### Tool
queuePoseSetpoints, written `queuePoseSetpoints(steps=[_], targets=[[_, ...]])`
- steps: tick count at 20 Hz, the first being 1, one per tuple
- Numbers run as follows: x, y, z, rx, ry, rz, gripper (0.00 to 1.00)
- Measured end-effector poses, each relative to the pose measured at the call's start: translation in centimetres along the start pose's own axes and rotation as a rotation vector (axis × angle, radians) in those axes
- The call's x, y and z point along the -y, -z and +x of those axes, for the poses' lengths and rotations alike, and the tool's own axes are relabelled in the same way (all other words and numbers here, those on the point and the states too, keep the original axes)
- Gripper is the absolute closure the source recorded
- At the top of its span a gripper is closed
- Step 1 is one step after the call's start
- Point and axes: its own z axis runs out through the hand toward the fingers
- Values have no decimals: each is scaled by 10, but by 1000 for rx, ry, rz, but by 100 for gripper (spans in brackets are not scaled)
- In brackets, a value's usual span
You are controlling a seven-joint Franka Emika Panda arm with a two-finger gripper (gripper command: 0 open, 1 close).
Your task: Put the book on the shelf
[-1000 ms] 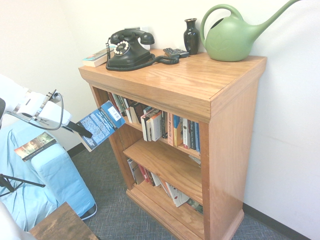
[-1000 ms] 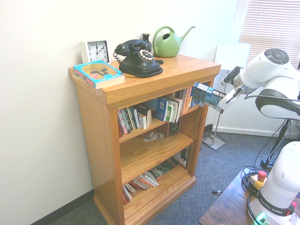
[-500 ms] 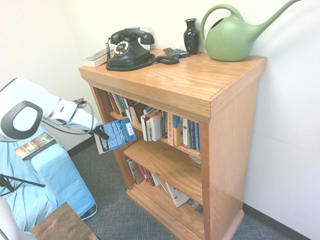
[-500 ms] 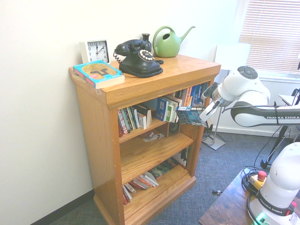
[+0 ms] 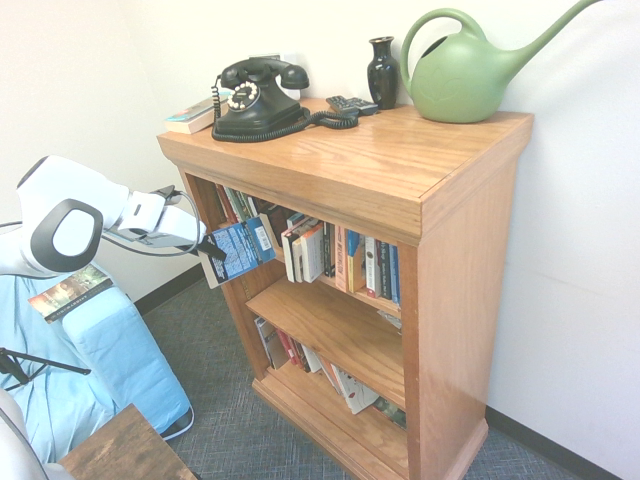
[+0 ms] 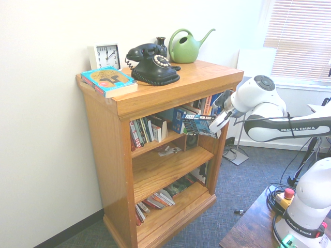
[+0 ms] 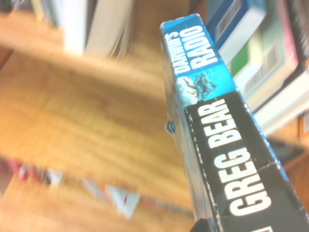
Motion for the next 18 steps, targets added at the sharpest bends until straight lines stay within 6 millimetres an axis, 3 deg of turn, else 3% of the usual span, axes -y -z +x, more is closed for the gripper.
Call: queuePoseSetpoints(steps=[6, 11, 18], targets=[[20, -49, -2, -17, 55, 68, 100], [28, -69, -9, -44, 90, 107, 100], [27, -101, 5, -94, 82, 129, 100]])
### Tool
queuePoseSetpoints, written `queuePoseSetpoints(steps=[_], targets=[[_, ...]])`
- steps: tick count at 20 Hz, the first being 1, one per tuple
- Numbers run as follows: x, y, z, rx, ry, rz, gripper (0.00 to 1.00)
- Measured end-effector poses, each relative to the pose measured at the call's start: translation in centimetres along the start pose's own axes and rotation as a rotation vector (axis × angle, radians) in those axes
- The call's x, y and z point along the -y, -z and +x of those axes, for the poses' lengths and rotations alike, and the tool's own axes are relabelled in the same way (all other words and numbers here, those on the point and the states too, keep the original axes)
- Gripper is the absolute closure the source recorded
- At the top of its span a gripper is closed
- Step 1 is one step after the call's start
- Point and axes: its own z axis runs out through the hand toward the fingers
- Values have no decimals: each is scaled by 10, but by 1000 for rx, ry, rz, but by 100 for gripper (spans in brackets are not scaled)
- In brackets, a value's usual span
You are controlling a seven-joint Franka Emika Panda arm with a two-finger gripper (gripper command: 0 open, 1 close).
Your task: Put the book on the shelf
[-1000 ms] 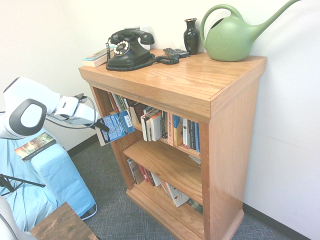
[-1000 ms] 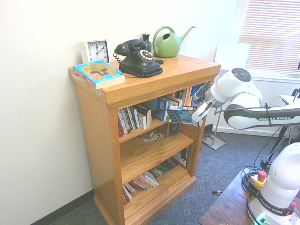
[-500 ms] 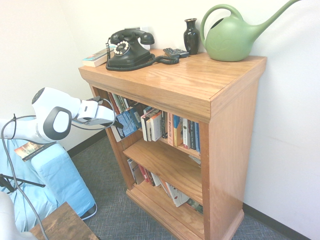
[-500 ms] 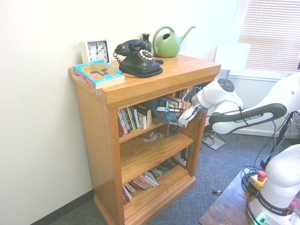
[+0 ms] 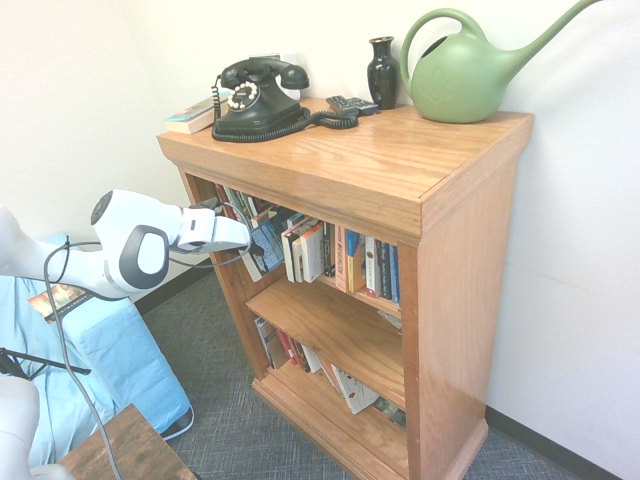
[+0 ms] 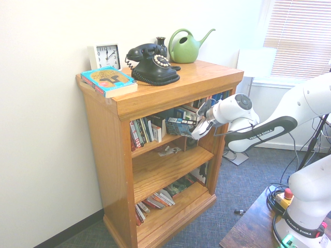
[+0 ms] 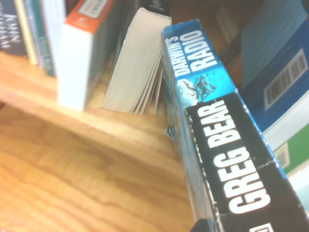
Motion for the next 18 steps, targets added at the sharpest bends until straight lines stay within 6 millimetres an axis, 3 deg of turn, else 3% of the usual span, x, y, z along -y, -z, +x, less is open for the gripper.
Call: queuePoseSetpoints(steps=[3, 7, 9, 14, 18], targets=[[12, -12, 8, -6, -5, 9, 100], [27, -9, 4, -4, -15, 32, 100], [24, -6, 4, -6, -30, 30, 100], [-6, 1, 17, -27, -82, -1, 100], [-8, 0, 18, -31, -77, -6, 100]])
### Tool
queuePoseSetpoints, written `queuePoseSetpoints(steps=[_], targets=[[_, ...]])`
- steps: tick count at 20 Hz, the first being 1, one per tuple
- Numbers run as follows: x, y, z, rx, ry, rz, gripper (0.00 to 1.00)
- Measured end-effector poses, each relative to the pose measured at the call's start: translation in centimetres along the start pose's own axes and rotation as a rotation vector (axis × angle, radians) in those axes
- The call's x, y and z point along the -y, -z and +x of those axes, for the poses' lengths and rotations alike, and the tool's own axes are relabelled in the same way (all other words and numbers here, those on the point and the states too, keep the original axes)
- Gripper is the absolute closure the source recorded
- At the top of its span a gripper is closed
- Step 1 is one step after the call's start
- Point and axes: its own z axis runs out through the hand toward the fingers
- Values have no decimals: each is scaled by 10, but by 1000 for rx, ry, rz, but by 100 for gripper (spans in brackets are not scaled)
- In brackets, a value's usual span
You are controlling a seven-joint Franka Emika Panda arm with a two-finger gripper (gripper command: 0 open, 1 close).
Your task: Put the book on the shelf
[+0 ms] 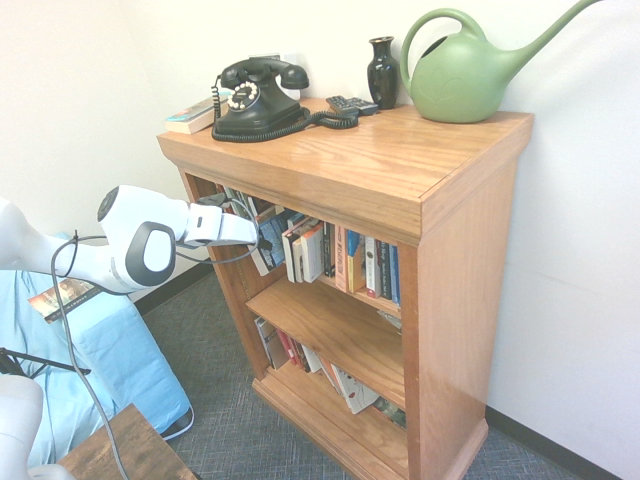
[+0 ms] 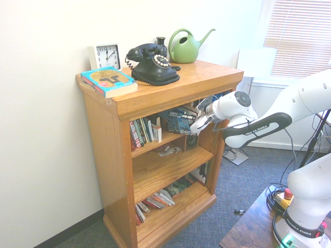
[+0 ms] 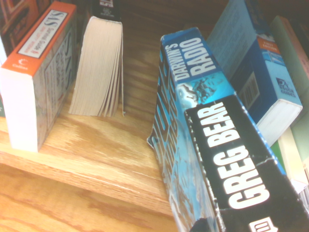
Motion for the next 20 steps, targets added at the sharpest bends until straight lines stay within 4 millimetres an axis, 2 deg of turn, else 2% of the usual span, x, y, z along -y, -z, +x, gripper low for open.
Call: queuePoseSetpoints(steps=[20], targets=[[48, -64, -4, -73, 62, 17, 100]])
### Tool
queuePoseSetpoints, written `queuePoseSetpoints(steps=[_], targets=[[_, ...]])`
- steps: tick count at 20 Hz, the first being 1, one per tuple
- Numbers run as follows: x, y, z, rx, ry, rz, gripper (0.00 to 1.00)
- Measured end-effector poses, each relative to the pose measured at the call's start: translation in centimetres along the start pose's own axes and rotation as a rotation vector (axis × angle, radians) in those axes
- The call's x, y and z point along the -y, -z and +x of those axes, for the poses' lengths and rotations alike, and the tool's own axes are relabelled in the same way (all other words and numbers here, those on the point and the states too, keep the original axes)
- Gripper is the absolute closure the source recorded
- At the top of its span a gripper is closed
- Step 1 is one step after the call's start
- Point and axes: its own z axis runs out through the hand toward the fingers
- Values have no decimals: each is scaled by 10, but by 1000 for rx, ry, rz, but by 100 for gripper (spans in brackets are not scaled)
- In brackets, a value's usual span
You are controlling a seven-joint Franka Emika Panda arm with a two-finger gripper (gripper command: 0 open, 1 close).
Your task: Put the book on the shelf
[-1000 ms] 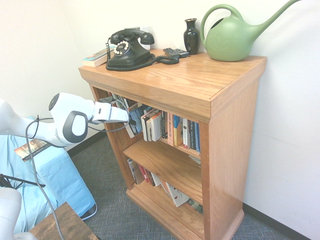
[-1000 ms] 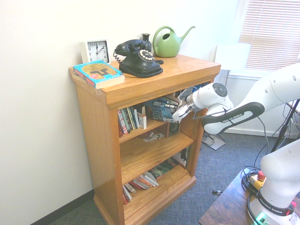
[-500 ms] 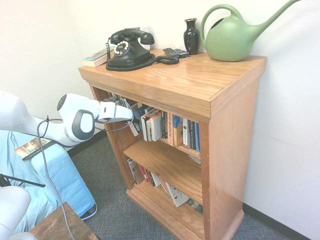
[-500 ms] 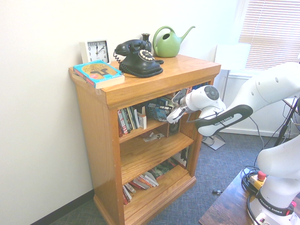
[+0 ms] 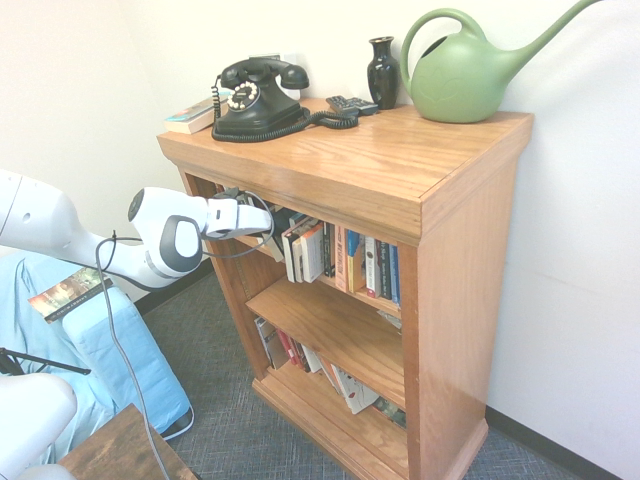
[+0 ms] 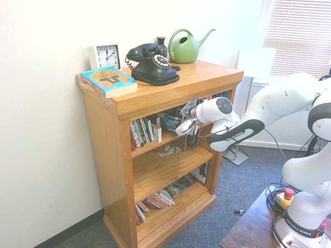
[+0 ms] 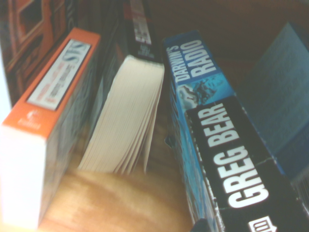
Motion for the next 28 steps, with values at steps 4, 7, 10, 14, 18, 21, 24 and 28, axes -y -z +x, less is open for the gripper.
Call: queuePoseSetpoints(steps=[4, 7, 10, 14, 18, 21, 24, 28], targets=[[-1, -10, 2, -13, -6, -3, 0], [-2, -14, 4, -14, -10, -4, 0], [-2, -15, 4, -17, -12, -1, 0], [-2, -17, 4, -21, -13, 6, 0], [-2, -17, 5, -23, -14, 9, 0], [-4, -17, 6, -24, -16, 7, 0], [-6, -15, 7, -24, -21, 6, 0], [-10, -6, 13, -9, -60, 4, 0]])
